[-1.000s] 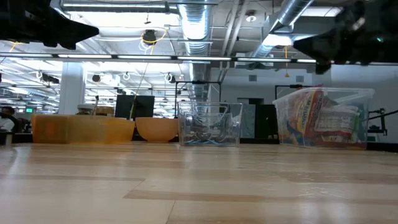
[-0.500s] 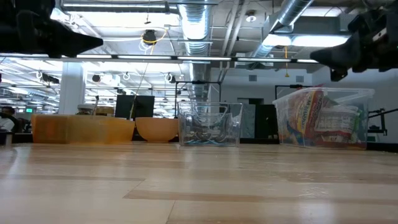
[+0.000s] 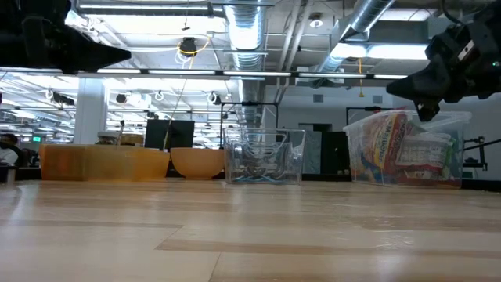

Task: Pick & Place Food Item
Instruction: Return to Home Position

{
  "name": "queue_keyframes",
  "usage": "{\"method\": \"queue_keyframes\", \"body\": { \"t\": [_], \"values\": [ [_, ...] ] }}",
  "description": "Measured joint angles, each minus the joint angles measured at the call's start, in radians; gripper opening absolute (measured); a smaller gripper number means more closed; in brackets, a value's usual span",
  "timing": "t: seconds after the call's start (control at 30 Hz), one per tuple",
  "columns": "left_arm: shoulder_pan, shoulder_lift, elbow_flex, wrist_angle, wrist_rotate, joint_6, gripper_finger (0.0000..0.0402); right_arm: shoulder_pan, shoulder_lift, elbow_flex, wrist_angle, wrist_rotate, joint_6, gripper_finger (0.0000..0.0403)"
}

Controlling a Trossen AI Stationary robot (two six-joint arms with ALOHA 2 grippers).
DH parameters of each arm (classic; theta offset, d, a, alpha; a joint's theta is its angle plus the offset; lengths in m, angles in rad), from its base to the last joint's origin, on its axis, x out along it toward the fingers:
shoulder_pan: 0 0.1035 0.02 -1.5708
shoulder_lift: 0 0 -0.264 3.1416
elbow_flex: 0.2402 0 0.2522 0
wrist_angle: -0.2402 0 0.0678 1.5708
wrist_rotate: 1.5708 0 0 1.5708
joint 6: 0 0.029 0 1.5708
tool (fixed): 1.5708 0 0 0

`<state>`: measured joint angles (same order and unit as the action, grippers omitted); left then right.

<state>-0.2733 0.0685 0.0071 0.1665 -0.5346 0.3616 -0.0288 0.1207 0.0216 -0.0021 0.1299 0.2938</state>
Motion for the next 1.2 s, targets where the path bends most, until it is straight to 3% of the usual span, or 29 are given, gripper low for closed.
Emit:
{"method": "queue_keyframes", "body": {
  "t": [0.27,0.47,1.2],
  "values": [
    [0.000,0.000,0.000,0.072,0.000,0.001,0.0003,0.000,0.000,0.000,0.000,0.000,-0.008,0.0000],
    [0.000,0.000,0.000,0.070,0.000,0.000,0.0003,0.001,-0.001,0.000,0.000,0.000,0.096,0.0000],
    [0.000,0.000,0.000,0.070,0.000,0.000,0.0003,0.001,-0.001,0.000,-0.001,0.000,0.099,0.0000]
  ]
}}
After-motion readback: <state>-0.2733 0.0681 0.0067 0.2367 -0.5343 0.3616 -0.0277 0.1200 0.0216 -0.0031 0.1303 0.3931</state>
